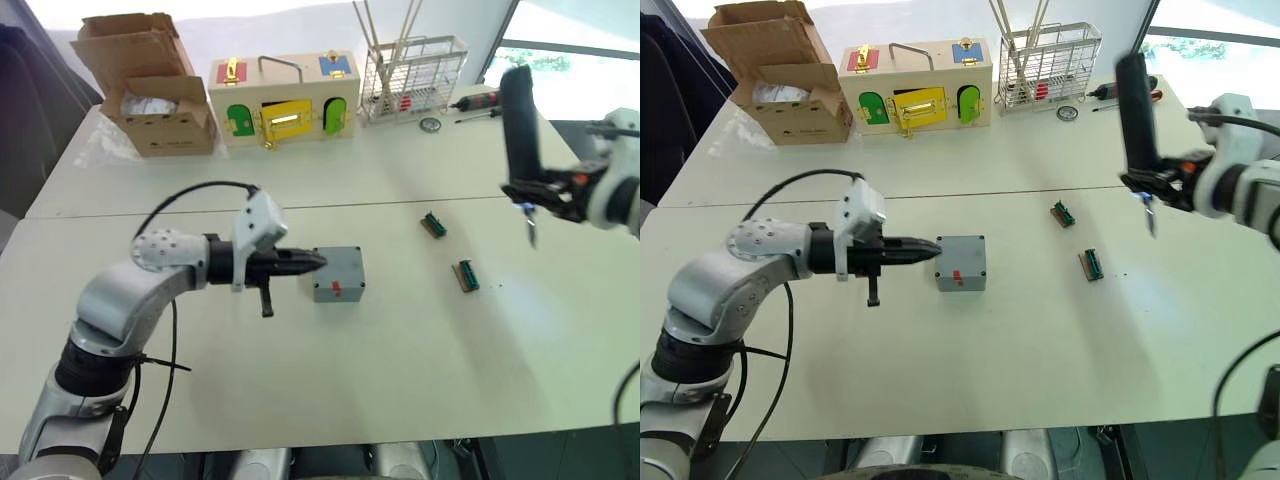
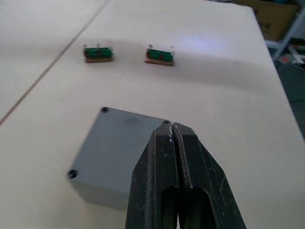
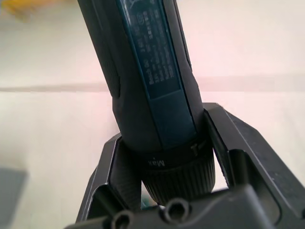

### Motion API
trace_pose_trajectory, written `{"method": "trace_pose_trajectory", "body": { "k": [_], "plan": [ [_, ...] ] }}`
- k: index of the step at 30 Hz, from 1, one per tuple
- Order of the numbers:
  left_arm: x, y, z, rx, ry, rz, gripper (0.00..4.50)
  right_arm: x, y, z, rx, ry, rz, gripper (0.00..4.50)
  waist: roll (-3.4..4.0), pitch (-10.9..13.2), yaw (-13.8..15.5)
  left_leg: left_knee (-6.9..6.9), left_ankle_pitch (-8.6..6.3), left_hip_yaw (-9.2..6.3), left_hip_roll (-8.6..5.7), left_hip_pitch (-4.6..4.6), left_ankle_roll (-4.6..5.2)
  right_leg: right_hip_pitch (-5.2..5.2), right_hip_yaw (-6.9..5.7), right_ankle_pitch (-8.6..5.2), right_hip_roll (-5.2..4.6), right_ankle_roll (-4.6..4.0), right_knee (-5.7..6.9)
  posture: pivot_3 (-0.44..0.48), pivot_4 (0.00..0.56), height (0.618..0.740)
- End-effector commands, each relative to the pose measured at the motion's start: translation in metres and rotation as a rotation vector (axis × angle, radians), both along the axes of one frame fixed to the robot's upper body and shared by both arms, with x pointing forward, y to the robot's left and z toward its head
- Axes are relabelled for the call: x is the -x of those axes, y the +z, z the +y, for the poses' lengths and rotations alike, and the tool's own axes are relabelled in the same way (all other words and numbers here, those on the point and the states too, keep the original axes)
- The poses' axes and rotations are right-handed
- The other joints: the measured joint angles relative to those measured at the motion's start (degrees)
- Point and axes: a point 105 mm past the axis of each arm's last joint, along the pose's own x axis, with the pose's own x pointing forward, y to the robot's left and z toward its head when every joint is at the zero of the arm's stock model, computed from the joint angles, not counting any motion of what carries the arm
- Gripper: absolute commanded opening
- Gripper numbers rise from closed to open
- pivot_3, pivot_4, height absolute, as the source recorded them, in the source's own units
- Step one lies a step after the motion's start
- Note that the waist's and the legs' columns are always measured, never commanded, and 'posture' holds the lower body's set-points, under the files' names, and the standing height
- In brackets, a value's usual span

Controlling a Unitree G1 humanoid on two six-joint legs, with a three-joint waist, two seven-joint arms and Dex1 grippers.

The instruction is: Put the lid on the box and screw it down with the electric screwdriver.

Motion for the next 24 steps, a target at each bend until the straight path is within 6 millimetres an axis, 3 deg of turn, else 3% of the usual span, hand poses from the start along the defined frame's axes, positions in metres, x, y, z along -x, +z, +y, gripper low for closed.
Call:
{"method": "trace_pose_trajectory", "body": {
  "k": [1, 10, 16, 18, 21, 23, 24],
  "plan": [
    [0.015, 0.003, -0.013, 0.02, -0.061, -0.034, 0.0, 0.014, -0.02, -0.01, -0.098, -0.058, 0.188, 1.79, 0.02, 0.1, -0.5, 0.08, -0.06, -0.01, 0.02, 0.0, 0.11, 0.0, -0.01, 0.0, 0.0, 0.0, 0.07, 0.0, 0.15, 0.734],
    [0.025, -0.003, -0.019, 0.034, -0.051, -0.022, 0.0, 0.014, -0.079, -0.027, -0.213, -0.202, 0.381, 1.79, 0.33, 0.3, -0.6, 0.49, -0.12, 0.0, 0.0, 0.1, 0.25, 0.15, 0.04, 0.11, 0.05, 0.03, 0.36, 0.0, 0.15, 0.734],
    [0.021, -0.005, -0.009, 0.046, 0.004, 0.007, 0.0, 0.01, -0.091, -0.028, -0.199, -0.198, 0.395, 1.79, 0.13, 0.2, -0.7, 0.57, -0.1, 0.0, 0.0, 0.2, 0.2, 0.29, 0.04, 0.14, 0.06, 0.08, 0.34, 0.0, 0.15, 0.734],
    [0.011, -0.002, -0.001, 0.098, 0.07, 0.025, 0.0, 0.009, -0.094, -0.028, -0.175, -0.181, 0.391, 2.83, 0.1, 0.2, -0.7, 0.58, -0.12, 0.0, 0.0, 0.31, 0.24, 0.41, 0.04, 0.14, 0.06, 0.09, 0.34, 0.0, 0.15, 0.734],
    [-0.008, 0.005, 0.02, 0.175, 0.199, 0.043, 0.0, 0.003, -0.088, -0.027, -0.11, -0.154, 0.339, 3.93, 0.05, 0.2, -0.7, 0.61, -0.12, -0.02, -0.01, 0.33, 0.24, 0.45, 0.03, 0.15, 0.06, 0.1, 0.34, 0.0, 0.15, 0.734],
    [-0.016, 0.01, 0.034, 0.214, 0.258, 0.051, 0.0, -0.002, -0.078, -0.027, -0.06, -0.139, 0.28, 4.49, 0.05, 0.2, -0.7, 0.61, -0.1, -0.03, -0.01, 0.33, 0.2, 0.43, 0.03, 0.16, 0.07, 0.11, 0.35, 0.0, 0.15, 0.734],
    [-0.019, 0.01, 0.039, 0.219, 0.283, 0.055, 0.0, -0.005, -0.073, -0.028, -0.044, -0.144, 0.247, 4.49, 0.06, 0.2, -0.7, 0.61, -0.08, -0.03, 0.0, 0.33, 0.16, 0.41, 0.03, 0.15, 0.07, 0.11, 0.35, 0.0, 0.15, 0.734]
  ]
}}
